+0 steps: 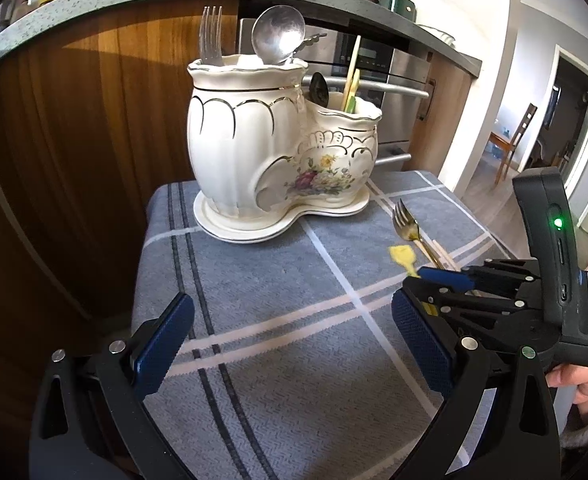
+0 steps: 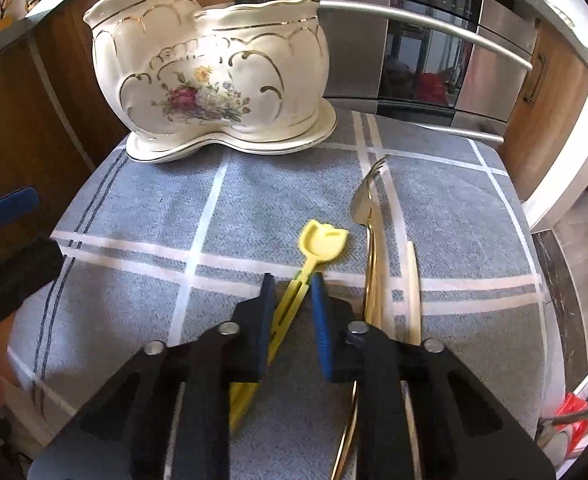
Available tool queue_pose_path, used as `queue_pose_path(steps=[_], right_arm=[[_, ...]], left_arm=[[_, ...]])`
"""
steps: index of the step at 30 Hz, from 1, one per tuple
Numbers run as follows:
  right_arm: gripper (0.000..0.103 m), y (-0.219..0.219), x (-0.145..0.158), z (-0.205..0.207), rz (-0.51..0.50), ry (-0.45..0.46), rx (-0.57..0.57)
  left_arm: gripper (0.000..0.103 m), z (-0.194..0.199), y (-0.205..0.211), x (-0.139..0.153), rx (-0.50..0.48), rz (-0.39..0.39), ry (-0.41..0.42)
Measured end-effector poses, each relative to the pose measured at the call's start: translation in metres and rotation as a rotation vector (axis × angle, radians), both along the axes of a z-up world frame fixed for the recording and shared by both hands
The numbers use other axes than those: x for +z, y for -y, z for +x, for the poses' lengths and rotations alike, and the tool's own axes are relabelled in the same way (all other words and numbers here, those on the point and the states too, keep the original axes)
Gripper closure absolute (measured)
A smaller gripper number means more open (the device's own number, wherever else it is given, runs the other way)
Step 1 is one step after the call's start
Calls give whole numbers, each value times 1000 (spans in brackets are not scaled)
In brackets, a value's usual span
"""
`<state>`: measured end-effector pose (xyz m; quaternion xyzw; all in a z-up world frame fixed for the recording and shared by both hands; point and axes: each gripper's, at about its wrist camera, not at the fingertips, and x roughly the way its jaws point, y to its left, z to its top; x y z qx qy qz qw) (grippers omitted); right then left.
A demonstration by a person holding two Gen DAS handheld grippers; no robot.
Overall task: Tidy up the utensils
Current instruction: 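Close the right tool on the yellow tulip-tipped spatula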
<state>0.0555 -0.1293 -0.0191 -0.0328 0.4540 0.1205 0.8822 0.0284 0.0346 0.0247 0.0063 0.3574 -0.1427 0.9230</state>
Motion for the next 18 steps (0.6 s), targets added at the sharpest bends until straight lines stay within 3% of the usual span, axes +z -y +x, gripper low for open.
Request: queue_pose_path(steps=[8,18], right_arm=[[93,37,17,-8,204,16,-31],[93,105,46,-22,252,107,-146]], left_arm=[[5,2,15,-2,-38,4,-21],[5,23,82,-8,-134,7,-54]])
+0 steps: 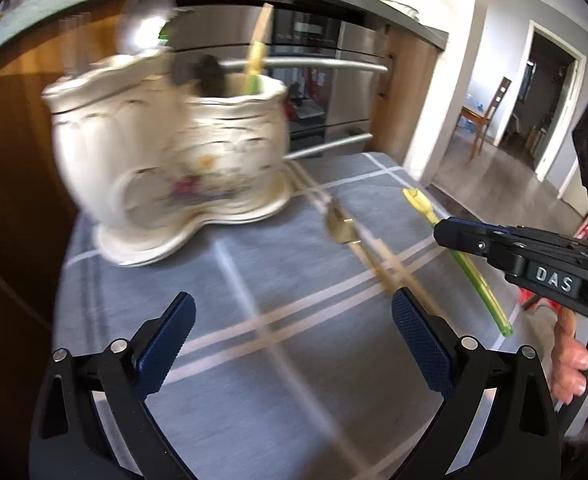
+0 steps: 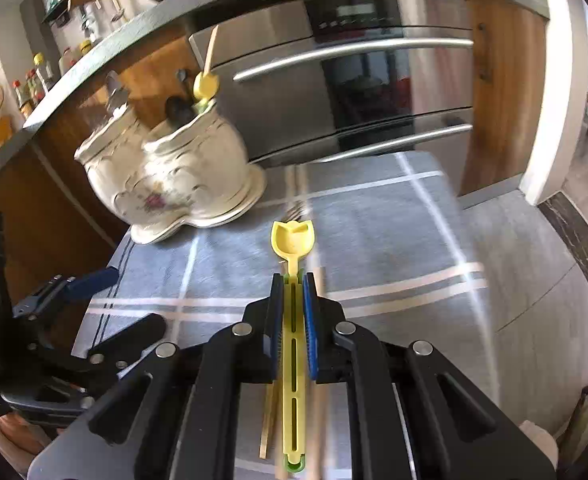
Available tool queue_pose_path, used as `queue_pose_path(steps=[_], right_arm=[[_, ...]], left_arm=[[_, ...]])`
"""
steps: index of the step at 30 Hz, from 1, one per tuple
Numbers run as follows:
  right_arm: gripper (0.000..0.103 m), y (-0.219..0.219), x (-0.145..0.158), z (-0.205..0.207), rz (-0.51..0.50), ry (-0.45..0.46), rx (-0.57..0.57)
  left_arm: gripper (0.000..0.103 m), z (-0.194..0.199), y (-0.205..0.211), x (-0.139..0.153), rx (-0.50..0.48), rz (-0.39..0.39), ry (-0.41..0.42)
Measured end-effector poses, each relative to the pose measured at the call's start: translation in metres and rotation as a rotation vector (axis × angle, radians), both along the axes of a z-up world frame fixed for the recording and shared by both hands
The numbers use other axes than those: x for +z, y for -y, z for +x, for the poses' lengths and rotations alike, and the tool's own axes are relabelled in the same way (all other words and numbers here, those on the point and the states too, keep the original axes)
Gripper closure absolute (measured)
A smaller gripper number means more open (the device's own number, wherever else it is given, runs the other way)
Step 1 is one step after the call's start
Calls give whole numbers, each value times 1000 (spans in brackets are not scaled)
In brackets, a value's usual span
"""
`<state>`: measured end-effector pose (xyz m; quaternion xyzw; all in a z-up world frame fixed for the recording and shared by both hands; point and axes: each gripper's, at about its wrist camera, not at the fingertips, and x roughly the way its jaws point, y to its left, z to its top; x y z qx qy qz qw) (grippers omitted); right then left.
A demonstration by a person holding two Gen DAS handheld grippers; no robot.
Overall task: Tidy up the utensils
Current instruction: 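Close the right tool on the yellow tulip-tipped spatula, then close the left tool on the gold fork while the right tool holds the yellow spatula, then carry the yellow spatula and the gold fork up over the holder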
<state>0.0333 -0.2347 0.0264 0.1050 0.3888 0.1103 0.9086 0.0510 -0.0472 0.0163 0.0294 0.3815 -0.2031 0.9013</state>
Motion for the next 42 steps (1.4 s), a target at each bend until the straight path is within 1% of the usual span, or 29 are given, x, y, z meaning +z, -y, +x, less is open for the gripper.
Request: queue_pose_path(steps=[2,5,6,7,8,10,11,13,14,15,16,17,20,21,22,26,29,33,35,36,37,42], right_arm=[[93,9,1,-2,-1,9,-15],[93,19,0,-3,4,13,-39],[93,22,0,-5,7,13,-43],[93,25,-1,-4,11,11,-47],[93,26,-2,-5,13,10,-48],[93,28,-3,-5,15,10,-50],[93,29,-3,-6,15,11,-51],[93,29,-3,-8,16,11,-50],[93,29,-3,-8,15,13,-51],[93,30,-3,-9,15,15,-52],[93,30,-2,-9,17,17,-53],[93,31,-3,-9,18,19,-53],[93,32,-4,-10,20,20,-53],[93,32,-5,-9,22,17,-53],[93,32,-5,-9,23,15,-53],[93,30,-4,-8,22,20,-46],[93,29,-4,-8,20,20,-41],[93,28,-6,-7,22,14,-39],[93,28,-6,-8,19,16,-38],[93,28,-5,-9,20,18,-39],[93,29,-5,-9,21,19,-40],[93,32,-2,-12,25,32,-53]], left_arm=[[7,8,14,-2,-15,-11,-14],[9,22,33,-5,-17,-4,-18],[15,27,38,-6,-16,-3,-19],[23,33,44,-7,-17,-5,-25],[26,38,47,-8,-18,-7,-34],[37,53,54,-12,-7,-10,-67],[40,58,56,-14,1,-4,-80],[48,70,60,-20,24,6,-116],[50,74,58,-23,30,6,-133],[56,78,58,-26,38,6,-152],[60,82,57,-29,43,0,-175],[60,84,56,-30,41,-14,-179],[72,85,52,-29,23,-51,-194],[81,84,50,-29,15,-64,-201],[87,84,50,-28,7,-71,-206],[87,81,51,-25,-3,-44,-200],[87,86,53,-25,2,-25,-215],[85,100,58,-27,31,-20,-276],[84,102,61,-28,37,-6,-274],[86,101,62,-27,35,1,-269],[87,100,62,-26,32,-1,-263],[92,92,55,-17,8,-63,-246]])
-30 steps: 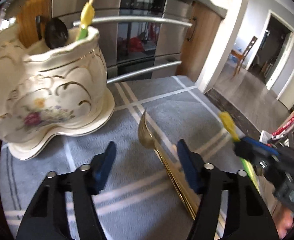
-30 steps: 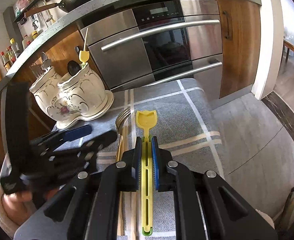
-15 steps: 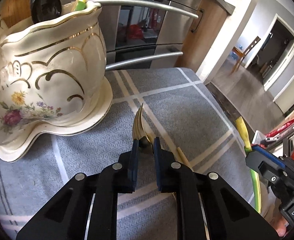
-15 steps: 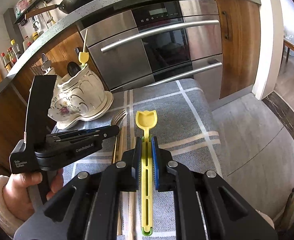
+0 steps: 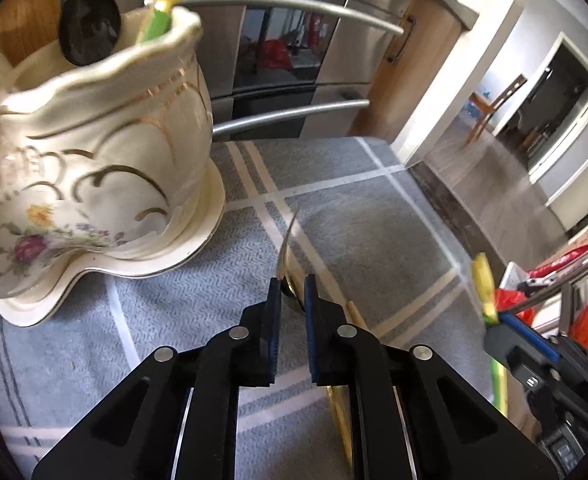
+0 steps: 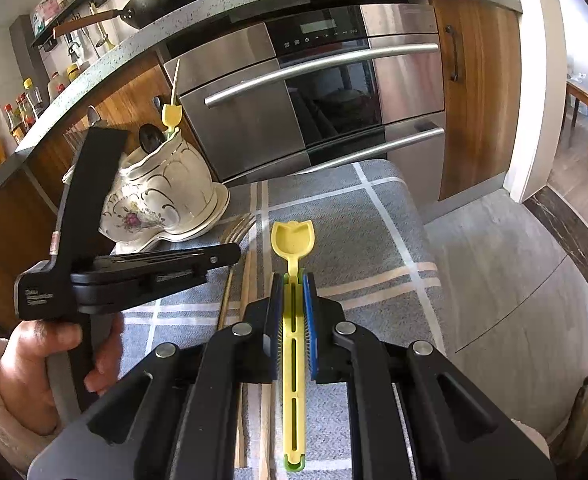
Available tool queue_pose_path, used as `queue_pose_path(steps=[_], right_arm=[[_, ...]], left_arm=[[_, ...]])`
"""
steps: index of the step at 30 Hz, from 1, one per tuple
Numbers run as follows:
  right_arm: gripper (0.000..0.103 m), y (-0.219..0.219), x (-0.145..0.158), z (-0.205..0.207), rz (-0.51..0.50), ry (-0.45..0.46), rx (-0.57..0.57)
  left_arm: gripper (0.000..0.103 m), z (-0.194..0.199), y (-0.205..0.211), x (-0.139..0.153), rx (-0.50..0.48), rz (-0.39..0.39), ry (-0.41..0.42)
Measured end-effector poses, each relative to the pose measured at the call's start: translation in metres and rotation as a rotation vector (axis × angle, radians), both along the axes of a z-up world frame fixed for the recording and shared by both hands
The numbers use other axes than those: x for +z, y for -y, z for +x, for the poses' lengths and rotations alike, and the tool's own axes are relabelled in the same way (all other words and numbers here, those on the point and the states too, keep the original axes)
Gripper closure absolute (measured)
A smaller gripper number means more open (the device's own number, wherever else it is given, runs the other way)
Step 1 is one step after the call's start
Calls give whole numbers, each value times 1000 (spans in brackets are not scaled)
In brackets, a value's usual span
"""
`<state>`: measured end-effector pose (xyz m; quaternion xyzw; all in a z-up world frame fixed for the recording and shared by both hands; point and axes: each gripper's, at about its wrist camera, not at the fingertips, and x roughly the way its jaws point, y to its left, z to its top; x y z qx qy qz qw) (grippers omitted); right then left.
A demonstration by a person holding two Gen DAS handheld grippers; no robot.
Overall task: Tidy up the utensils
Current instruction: 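Carry the yellow spatula and the gold fork up over the holder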
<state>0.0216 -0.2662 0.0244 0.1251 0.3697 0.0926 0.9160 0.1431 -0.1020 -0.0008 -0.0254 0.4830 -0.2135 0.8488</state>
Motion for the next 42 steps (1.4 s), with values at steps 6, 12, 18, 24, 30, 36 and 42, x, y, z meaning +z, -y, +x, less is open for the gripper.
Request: queue_pose_path(steps=[6,12,18,24,30,36,42], right_arm=[[93,-6,4,-4,12,22,16],[93,-14,9,-3,26,36,37],[93,-30,18,1,37,66,71],[93,-53,35,13,43,119,112],[93,-71,59,34,74,195,138],[93,-83,90,69,154,292,138],[93,-97,107,106,212,361,136]], left_arm=[[95,-26,-21,29,-36,-96,85],[97,-61,-57,61,-48,-163,179],[100,-87,-95,92,-25,-191,281],[100,-100,-139,122,47,-250,363],[100,-105,-170,165,98,-292,451],[100,-105,-188,213,138,-303,560],[100,-83,-192,248,175,-289,613]])
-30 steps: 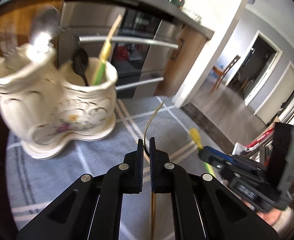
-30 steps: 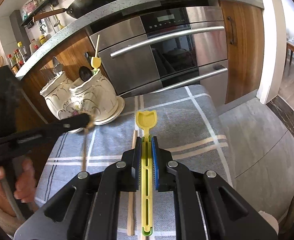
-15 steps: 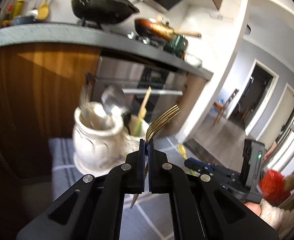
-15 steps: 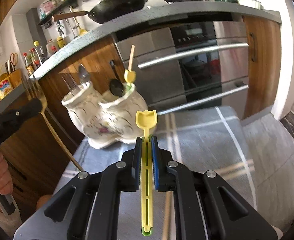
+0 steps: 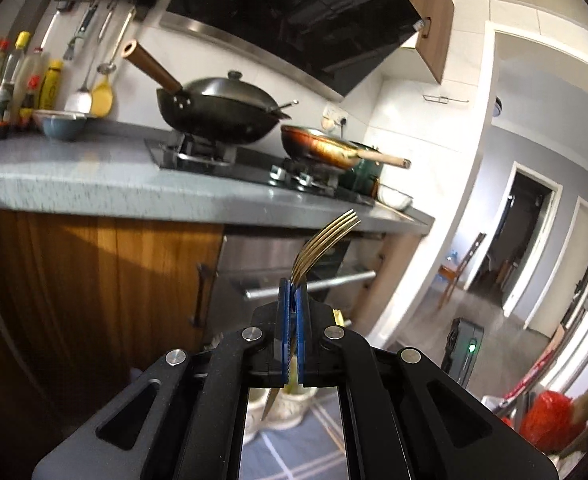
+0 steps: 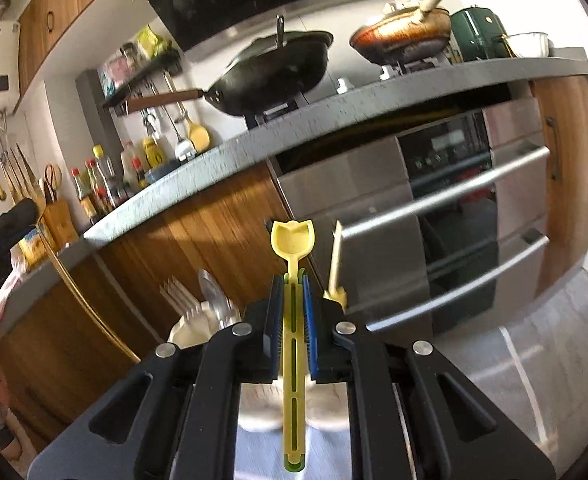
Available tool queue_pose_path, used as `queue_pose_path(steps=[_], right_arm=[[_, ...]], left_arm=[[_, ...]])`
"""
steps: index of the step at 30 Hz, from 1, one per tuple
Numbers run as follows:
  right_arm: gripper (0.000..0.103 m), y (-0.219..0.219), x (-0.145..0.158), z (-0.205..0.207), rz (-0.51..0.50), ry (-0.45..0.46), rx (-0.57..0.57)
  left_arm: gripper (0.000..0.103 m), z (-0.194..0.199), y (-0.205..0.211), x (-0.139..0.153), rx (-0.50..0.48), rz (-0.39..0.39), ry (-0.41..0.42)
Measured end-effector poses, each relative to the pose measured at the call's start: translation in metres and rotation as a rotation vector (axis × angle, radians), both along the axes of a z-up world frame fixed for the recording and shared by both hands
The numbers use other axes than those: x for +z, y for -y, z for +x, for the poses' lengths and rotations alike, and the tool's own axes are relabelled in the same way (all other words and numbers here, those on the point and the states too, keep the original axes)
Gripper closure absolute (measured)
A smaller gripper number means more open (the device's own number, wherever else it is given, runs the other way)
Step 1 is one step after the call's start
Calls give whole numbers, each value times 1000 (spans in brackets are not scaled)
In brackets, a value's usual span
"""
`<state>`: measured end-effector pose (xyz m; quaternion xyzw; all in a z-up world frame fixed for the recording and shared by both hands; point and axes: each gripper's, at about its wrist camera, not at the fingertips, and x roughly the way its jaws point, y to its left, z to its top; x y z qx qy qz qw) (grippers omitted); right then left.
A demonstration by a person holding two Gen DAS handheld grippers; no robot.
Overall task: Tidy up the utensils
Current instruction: 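Carry the yellow spatula and the gold fork up over the holder, then open the right tool releasing the yellow spatula into the holder while the left tool lowers the gold fork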
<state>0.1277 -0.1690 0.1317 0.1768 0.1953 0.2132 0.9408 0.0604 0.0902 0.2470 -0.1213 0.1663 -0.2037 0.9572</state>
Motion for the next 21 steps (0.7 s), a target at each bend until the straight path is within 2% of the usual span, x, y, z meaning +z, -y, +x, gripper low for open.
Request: queue_pose_path(steps=[5,9,16,21], right_arm=[[93,-11,1,27,39,36,-25],[93,-18,-8,41,33,52,-64],[93,-23,-28,43,0,65,-93],[93,-26,-39,43,-29,81,-106]], left_arm=[[100,24,1,2,67,36,2],[100,43,1,-13,78,29,-42],[100,61,4,-46,82,48,-115],[100,63,5,-55,82,47,-132]])
